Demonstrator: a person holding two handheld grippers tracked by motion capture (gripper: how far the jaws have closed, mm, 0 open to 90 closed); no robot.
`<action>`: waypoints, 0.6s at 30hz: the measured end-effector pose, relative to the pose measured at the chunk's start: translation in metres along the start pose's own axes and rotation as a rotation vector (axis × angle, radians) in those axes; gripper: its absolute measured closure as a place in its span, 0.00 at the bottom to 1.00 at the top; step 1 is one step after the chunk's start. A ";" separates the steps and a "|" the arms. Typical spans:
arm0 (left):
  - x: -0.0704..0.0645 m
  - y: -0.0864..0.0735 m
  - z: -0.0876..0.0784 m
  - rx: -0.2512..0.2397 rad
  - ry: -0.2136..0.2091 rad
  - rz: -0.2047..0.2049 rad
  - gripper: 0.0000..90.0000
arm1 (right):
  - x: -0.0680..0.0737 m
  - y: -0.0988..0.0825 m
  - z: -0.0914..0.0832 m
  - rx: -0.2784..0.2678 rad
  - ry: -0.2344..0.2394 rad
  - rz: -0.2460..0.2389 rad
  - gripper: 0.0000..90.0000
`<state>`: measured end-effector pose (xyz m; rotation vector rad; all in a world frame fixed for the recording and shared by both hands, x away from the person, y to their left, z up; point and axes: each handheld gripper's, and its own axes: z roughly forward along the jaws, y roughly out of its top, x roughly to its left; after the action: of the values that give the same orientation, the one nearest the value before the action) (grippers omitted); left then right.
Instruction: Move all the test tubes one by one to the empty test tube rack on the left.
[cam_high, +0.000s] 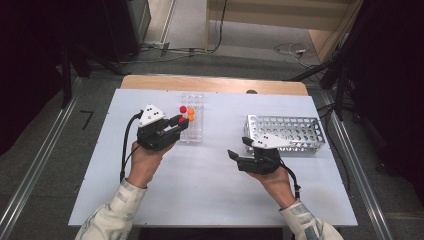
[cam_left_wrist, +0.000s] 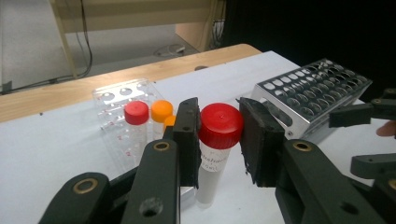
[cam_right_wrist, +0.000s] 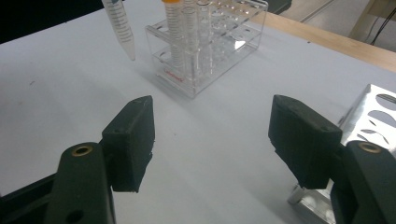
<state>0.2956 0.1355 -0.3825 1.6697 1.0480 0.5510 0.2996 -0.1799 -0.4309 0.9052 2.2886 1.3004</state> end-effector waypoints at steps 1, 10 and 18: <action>0.002 0.001 0.000 0.000 0.007 0.001 0.77 | -0.001 0.000 -0.001 -0.001 -0.003 0.002 0.33; 0.012 0.011 -0.001 -0.018 0.035 -0.021 0.77 | -0.010 -0.005 -0.008 0.000 -0.028 0.008 0.33; 0.017 0.021 0.005 -0.025 0.056 -0.027 0.77 | -0.015 -0.008 -0.014 -0.004 -0.041 0.016 0.33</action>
<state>0.3159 0.1457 -0.3674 1.6242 1.0983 0.5944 0.2998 -0.2019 -0.4306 0.9415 2.2517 1.2805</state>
